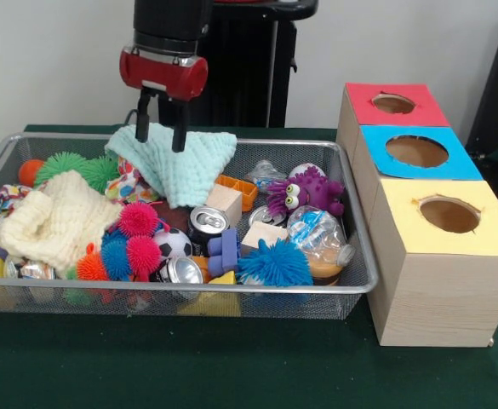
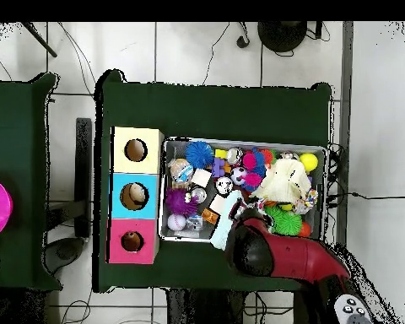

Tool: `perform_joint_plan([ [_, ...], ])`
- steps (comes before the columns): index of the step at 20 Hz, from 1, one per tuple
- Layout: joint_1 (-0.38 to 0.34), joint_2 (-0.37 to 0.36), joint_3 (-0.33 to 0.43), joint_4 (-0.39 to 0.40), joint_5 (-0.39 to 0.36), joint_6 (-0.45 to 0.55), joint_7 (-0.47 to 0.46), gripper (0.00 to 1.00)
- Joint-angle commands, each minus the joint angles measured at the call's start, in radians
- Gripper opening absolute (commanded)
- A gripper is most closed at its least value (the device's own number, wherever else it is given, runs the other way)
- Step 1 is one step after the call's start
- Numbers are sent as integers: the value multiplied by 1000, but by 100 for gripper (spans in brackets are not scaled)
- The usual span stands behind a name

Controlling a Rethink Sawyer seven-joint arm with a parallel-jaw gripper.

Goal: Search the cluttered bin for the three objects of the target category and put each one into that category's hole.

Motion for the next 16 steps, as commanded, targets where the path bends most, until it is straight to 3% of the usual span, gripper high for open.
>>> perform_joint_plan([
  [1,-7,129,97,-179,-115,22,-90,100],
  [9,20,241,60,-217,-196,-49,-49,100],
  [16,77,328,-43,-218,-239,-142,28,100],
])
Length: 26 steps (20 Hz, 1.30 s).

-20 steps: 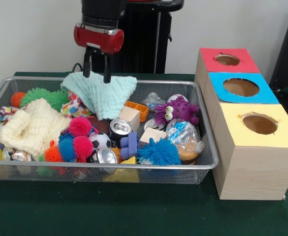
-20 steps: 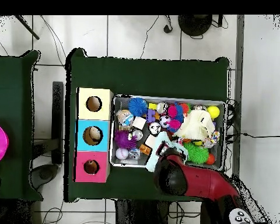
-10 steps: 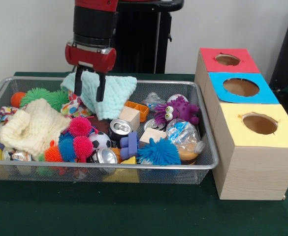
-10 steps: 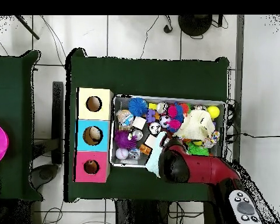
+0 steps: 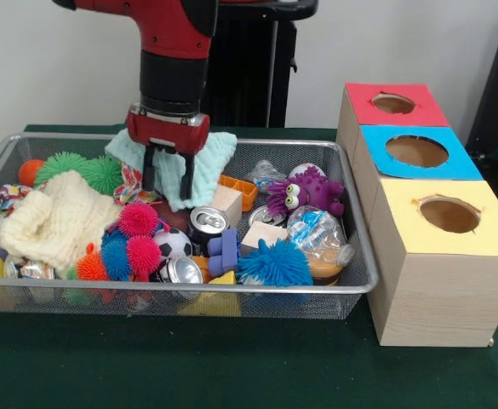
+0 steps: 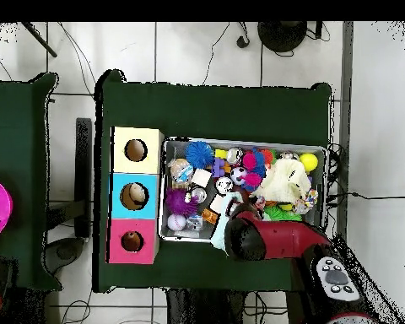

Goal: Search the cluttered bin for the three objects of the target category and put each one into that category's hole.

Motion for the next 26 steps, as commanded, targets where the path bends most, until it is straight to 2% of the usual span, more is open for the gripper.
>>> perform_joint_plan([
  [1,48,129,-46,-87,-98,-117,29,100],
  [5,60,183,-114,-86,-105,-165,46,100],
  [9,83,184,-182,-57,-85,-194,52,100],
  [19,117,213,-225,-44,-43,-254,58,100],
  [20,119,215,-230,-44,-40,-270,58,0],
  [23,131,217,-241,-48,-39,-290,57,0],
  [26,133,202,-219,-42,-42,-263,54,0],
])
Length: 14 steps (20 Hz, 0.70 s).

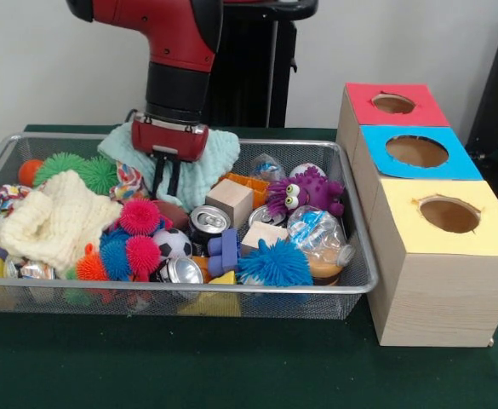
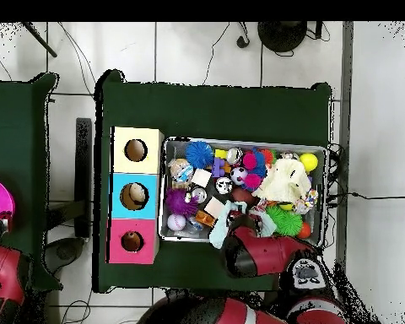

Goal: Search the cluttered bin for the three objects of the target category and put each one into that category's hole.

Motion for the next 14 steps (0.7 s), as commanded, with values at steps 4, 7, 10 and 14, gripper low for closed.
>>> perform_joint_plan([
  [4,33,23,18,-6,27,64,86,0],
  [7,41,-60,54,30,47,130,94,0],
  [10,37,-125,94,45,69,203,88,0],
  [14,39,-160,128,55,104,252,96,0],
])
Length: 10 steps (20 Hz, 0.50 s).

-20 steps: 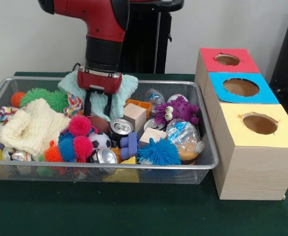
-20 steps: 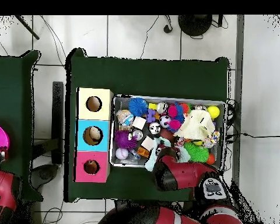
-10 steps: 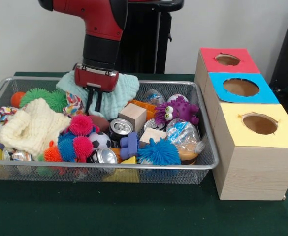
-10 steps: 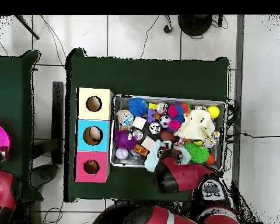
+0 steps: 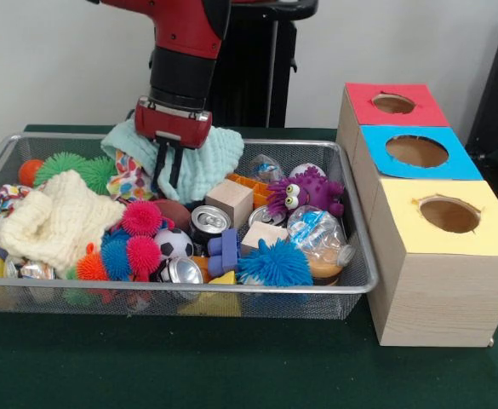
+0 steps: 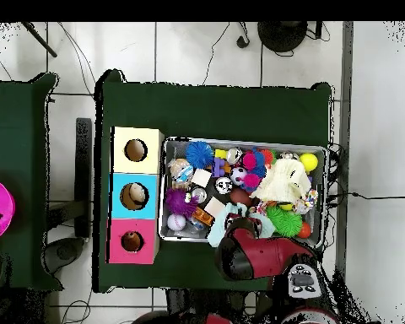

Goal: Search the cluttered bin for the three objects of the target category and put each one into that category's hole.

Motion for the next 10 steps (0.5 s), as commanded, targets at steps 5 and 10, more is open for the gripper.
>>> perform_joint_plan([
  [5,7,-112,190,58,140,193,135,0],
  [10,47,-152,180,90,212,237,159,0],
])
